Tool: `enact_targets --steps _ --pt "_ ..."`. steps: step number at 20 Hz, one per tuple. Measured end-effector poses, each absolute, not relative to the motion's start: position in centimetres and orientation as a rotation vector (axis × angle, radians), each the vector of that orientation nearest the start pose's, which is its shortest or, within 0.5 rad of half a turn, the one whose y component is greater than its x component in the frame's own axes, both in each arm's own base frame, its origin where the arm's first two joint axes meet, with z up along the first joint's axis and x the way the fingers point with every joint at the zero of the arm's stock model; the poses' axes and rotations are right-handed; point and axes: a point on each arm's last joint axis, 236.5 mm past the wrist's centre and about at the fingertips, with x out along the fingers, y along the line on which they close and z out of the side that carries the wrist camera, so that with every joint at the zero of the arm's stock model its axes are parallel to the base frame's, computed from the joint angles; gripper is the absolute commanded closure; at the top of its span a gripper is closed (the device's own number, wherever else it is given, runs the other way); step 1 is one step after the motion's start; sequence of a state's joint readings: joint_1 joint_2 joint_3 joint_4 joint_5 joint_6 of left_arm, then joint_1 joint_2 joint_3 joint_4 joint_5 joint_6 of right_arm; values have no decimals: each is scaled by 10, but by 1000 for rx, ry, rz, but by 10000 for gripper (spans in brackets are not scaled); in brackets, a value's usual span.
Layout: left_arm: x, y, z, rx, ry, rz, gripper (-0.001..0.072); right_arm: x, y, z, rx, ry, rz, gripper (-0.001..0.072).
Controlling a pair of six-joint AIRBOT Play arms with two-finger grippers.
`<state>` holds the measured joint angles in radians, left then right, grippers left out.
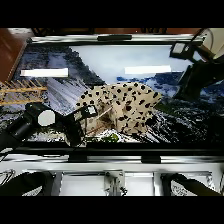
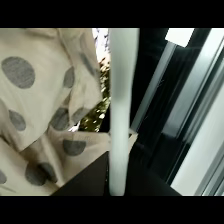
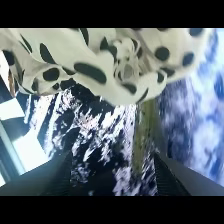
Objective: Fold the shirts.
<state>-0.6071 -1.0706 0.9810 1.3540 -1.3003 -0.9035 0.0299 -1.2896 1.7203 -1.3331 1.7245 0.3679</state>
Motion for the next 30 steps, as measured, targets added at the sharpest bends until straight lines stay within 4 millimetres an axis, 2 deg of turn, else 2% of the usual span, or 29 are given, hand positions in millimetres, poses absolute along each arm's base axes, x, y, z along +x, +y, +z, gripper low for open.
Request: enact_targets --steps 6,14,15,17,22,23,24,26,28,29,30 --pt "227 -196 9 862 1159 -1080 669 361 100 138 -1067 892 1205 94" --pt "237 -191 9 902 1135 -1056 669 355 140 107 -1072 889 1389 95" --pt "237 -191 9 903 1132 -1055 669 353 141 103 -1067 898 1406 95" --pt "238 -191 9 904 1129 -1054 669 349 141 92 -1056 929 1430 231" --pt "239 -192 9 906 1124 -1052 669 326 139 56 -995 1039 1510 232" --pt "239 -192 9 906 1123 -1051 669 322 139 51 -986 1054 1521 284" --pt "239 -192 9 906 1122 -1051 669 320 139 47 -978 1062 1529 465" --pt "241 -193 9 898 1117 -1044 669 317 138 43 -981 1066 1543 659" --pt "243 -192 9 904 1112 -1037 659 315 139 41 -964 1082 1540 660" --pt "244 -194 10 900 1106 -1039 567 313 137 40 -957 1097 1536 660" --pt "246 -193 10 910 1097 -1039 293 313 138 41 -946 1103 1528 661"
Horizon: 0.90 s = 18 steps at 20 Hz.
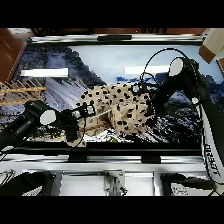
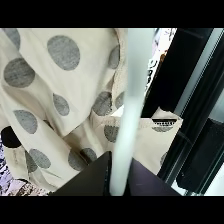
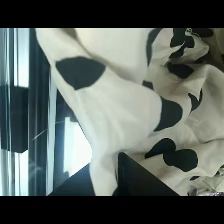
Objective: Fold the shirts.
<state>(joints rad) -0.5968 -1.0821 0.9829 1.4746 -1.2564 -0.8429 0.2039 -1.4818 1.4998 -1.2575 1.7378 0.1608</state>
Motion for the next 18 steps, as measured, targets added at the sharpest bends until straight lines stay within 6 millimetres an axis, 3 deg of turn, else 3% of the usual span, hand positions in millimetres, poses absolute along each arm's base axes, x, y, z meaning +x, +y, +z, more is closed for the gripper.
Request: enact_targets --steps 1,2,5,9,14,16,18 --pt "248 -195 11 904 1085 -1038 77 313 139 41 -939 1105 1518 661" --pt "248 -196 11 901 1084 -1039 26 314 139 43 -938 1103 1508 662" --pt "261 -183 17 917 1085 -962 28 312 134 51 -950 1107 1471 664" --pt "290 -156 52 877 1041 -812 31 306 129 70 -963 1096 1415 665" --pt "313 -93 103 665 998 -537 49 300 122 97 -918 1112 1268 665" --pt "314 -77 104 500 1028 -451 49 294 119 111 -893 1114 1201 664" --pt "310 -82 89 326 1078 -438 49 289 116 125 -871 1101 1140 665"
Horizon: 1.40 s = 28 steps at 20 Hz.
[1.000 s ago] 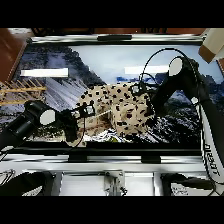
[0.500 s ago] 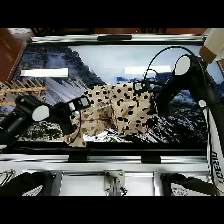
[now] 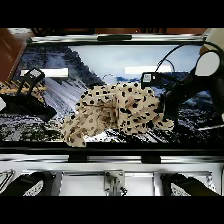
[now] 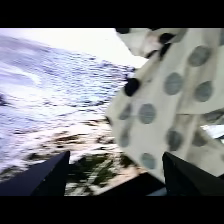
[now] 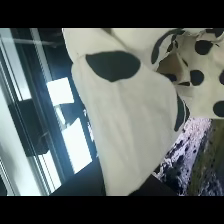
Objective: Fold the shirts.
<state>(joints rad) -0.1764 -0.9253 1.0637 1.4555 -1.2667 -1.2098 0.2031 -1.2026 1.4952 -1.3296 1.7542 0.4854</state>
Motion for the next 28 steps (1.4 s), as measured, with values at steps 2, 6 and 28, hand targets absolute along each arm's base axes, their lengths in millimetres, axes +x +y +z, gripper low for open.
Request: enact_targets --steps 2,6,28 --pt "309 -97 67 167 1123 -450 49 284 113 138 -861 1086 1090 664" --pt "326 -151 31 -101 1146 -519 50 273 106 153 -840 1086 1023 664" --pt "417 -212 80 -433 874 -671 665 247 116 155 -679 1169 1018 664"
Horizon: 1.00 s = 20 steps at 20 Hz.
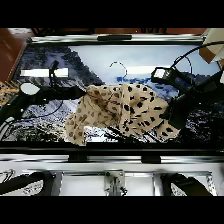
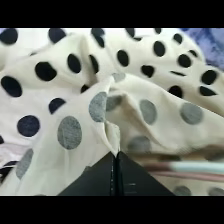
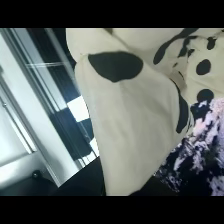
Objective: Fold the shirts.
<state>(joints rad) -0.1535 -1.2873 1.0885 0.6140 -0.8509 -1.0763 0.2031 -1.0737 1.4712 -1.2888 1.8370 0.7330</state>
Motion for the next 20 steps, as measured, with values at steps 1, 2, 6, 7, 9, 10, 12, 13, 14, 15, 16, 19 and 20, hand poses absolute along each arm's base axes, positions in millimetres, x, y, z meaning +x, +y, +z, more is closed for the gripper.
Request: enact_targets --steps 1,2,6,7,9,10,12,13,14,15,16,19,20 --pt "415 -210 95 -414 847 -687 665 245 118 151 -665 1176 1029 664" --pt "412 -209 109 -400 821 -699 665 245 121 147 -648 1182 1036 664" --pt "392 -209 154 -349 740 -751 665 244 126 131 -600 1208 1038 664" --pt "384 -212 163 -331 729 -774 665 247 128 129 -590 1201 1032 664" --pt "366 -217 179 -293 704 -820 665 254 131 127 -576 1179 1016 664" --pt "358 -220 187 -279 691 -840 665 258 133 126 -570 1165 1010 664" --pt "342 -229 202 -251 660 -880 666 264 139 127 -540 1139 1001 664" --pt "333 -236 211 -232 639 -909 666 267 144 129 -516 1125 994 664" --pt "324 -245 222 -219 613 -947 666 270 149 130 -500 1112 989 664" --pt "313 -258 234 -200 580 -992 666 272 156 130 -489 1098 990 664" --pt "305 -269 246 -188 542 -1025 666 272 165 131 -485 1085 1002 664" --pt "271 -303 272 -144 466 -1138 666 280 188 138 -419 1048 944 665" --pt "261 -308 274 -112 456 -1160 666 283 192 144 -384 1032 916 664"
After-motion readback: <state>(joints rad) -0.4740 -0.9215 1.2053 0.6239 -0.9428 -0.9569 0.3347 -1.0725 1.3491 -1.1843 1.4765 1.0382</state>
